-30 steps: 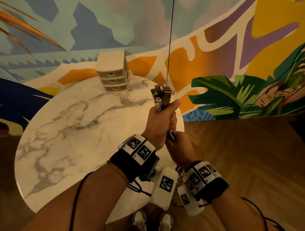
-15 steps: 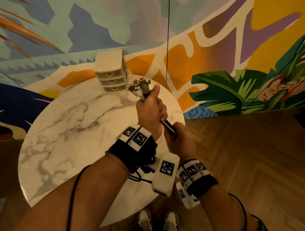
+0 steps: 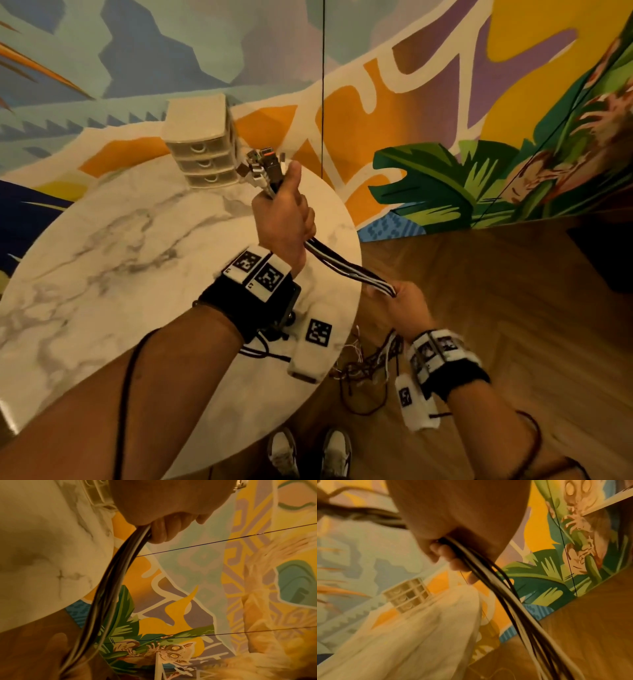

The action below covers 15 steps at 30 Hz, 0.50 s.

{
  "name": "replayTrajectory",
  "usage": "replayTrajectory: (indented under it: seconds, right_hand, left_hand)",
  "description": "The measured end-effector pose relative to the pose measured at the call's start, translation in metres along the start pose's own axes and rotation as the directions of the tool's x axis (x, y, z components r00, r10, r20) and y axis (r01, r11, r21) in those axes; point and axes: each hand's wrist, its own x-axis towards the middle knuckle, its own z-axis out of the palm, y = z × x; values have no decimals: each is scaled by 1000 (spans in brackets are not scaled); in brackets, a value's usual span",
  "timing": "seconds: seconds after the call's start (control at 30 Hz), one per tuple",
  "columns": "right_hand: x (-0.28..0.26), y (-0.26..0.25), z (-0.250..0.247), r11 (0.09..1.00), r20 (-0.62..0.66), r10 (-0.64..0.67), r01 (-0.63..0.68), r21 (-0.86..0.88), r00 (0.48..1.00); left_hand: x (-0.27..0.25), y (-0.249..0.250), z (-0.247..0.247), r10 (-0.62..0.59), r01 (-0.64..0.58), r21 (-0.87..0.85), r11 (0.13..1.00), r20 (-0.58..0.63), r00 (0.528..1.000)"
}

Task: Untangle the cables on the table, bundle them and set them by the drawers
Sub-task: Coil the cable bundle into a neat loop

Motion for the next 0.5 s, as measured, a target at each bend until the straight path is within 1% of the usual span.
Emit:
replayTrajectory:
  seconds: [0.03, 0.07, 0.13, 0.17, 0.2, 0.23, 0.3, 0.37, 0.4, 0.43, 0.5]
  right_hand:
    - [-6, 6, 8, 1000, -88, -15, 17, 13, 996]
    - [-12, 10, 16, 997, -125, -8, 17, 70, 992]
    - [-22, 14, 32, 970, -126, 29, 3, 243, 992]
    - [-27, 14, 35, 954, -123, 40, -1, 301, 992]
    - [-29, 14, 32, 950, -113, 29, 8, 313, 993]
    - [-29, 12, 23, 956, -81, -8, 32, 291, 997]
    - [-25, 2, -6, 973, 76, -63, 44, 227, 995]
    - [-15, -9, -40, 981, 227, -74, 29, 192, 971]
    - [-9, -12, -54, 985, 276, -73, 27, 169, 958]
    - [-5, -14, -64, 989, 300, -65, 21, 148, 952]
    - [-3, -11, -64, 999, 284, -46, 37, 37, 958]
  left_hand:
    - [0, -2, 2, 13, -13, -7, 1000, -28, 1000]
    - [0, -4, 4, 28, -29, -10, 1000, -54, 998]
    - [1, -6, 7, 53, -53, -1, 999, -96, 994]
    - [3, -6, 9, 50, -49, 6, 999, -117, 992]
    - [7, -4, 8, 44, -42, 11, 999, -139, 989]
    - [13, -1, 7, 40, -38, 18, 999, -164, 986]
    - [22, 2, 1, 40, -37, 16, 999, -216, 976]
    - [28, 0, -3, 34, -37, -8, 999, -252, 967]
    - [28, -2, -3, 28, -33, -15, 999, -254, 967]
    - [27, -5, -1, 22, -26, -13, 1000, -244, 970]
    - [22, -10, 6, 17, -15, 12, 1000, -218, 976]
